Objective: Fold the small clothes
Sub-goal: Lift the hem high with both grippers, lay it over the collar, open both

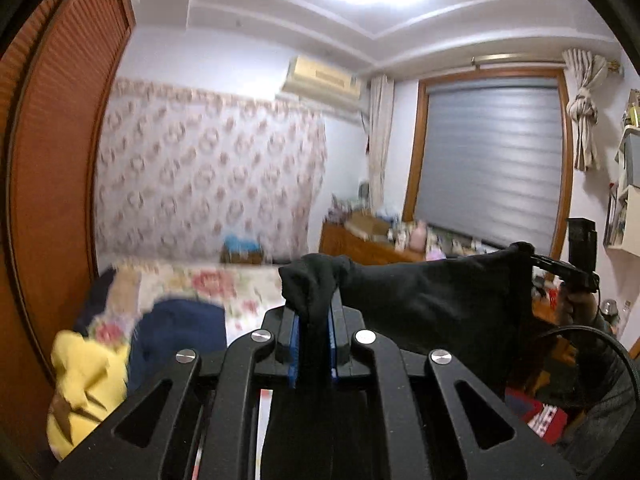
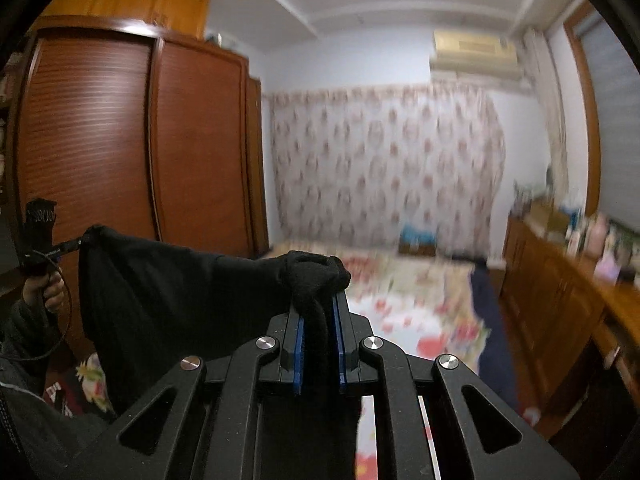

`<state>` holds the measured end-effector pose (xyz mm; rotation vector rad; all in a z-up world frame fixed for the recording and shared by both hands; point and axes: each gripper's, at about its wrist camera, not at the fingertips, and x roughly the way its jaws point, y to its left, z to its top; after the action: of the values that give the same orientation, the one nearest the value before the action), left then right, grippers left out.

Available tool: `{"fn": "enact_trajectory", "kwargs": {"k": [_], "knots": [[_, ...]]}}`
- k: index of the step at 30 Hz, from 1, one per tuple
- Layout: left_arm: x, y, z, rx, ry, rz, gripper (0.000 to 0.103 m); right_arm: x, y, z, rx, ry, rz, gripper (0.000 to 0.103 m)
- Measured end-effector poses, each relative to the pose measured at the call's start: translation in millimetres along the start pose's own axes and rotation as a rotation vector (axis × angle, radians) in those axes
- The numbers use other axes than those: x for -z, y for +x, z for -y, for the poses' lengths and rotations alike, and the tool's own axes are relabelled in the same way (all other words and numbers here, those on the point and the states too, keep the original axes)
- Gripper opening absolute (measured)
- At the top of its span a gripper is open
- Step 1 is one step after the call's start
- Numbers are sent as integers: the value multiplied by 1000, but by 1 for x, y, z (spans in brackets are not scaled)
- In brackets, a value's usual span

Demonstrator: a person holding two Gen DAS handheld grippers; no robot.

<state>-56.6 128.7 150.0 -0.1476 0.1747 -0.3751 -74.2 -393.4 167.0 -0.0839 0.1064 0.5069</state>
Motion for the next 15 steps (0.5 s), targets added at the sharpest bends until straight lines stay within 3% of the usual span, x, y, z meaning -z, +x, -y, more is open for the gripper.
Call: {"fn": "enact_trajectory", "kwargs": {"k": [9, 15], "knots": [[-41, -31, 11, 4, 42, 157, 11, -61, -71, -19, 68, -117, 141, 12], [-55, -31, 13, 2, 53, 182, 11, -77, -95, -27, 86, -129, 182, 12]]}}
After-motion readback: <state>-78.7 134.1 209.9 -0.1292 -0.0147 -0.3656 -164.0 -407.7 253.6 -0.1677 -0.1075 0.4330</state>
